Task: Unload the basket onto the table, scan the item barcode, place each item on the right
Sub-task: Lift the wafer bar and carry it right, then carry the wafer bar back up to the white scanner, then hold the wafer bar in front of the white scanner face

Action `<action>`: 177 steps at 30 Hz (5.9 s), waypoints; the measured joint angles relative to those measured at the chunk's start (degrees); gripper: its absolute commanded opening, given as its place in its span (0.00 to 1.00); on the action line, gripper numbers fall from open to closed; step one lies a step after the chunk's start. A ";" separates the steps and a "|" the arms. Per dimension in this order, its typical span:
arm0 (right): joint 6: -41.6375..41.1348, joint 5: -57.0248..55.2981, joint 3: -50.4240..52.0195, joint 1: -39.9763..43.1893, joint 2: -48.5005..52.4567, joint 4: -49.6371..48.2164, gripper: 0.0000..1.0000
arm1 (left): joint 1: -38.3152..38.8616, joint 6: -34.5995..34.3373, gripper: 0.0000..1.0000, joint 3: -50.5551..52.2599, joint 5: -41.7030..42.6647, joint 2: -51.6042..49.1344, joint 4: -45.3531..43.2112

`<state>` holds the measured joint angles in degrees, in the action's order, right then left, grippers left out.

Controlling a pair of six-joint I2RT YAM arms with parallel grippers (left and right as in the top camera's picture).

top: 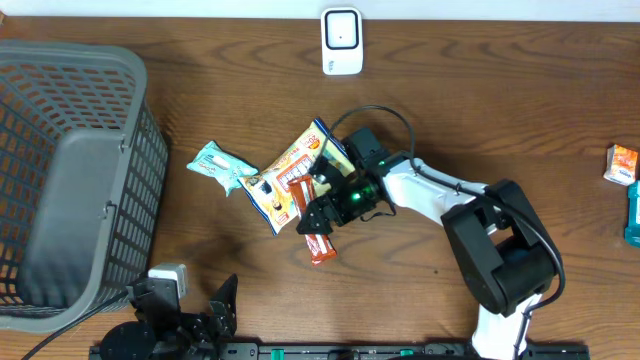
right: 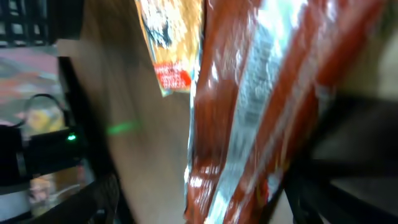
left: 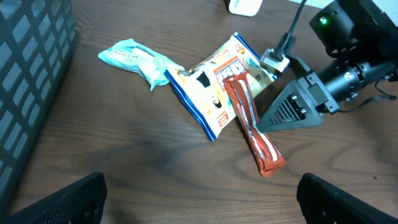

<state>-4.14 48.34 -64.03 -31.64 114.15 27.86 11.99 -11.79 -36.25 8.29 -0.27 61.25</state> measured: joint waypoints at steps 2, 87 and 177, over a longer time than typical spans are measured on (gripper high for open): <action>-0.96 1.40 0.09 0.11 -0.22 2.19 0.97 | 0.00 0.00 0.98 0.00 0.00 0.00 0.00; 3.85 -54.27 1.86 -3.78 -38.36 9.33 0.01 | 0.00 0.00 0.98 0.00 0.00 0.00 0.00; 73.48 -93.13 -41.35 9.01 30.16 -60.70 0.01 | 0.00 0.02 0.98 0.00 0.00 0.00 0.00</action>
<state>69.34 -44.80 -105.38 -22.63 144.31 -32.84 11.99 -11.77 -36.25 8.29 -0.27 61.25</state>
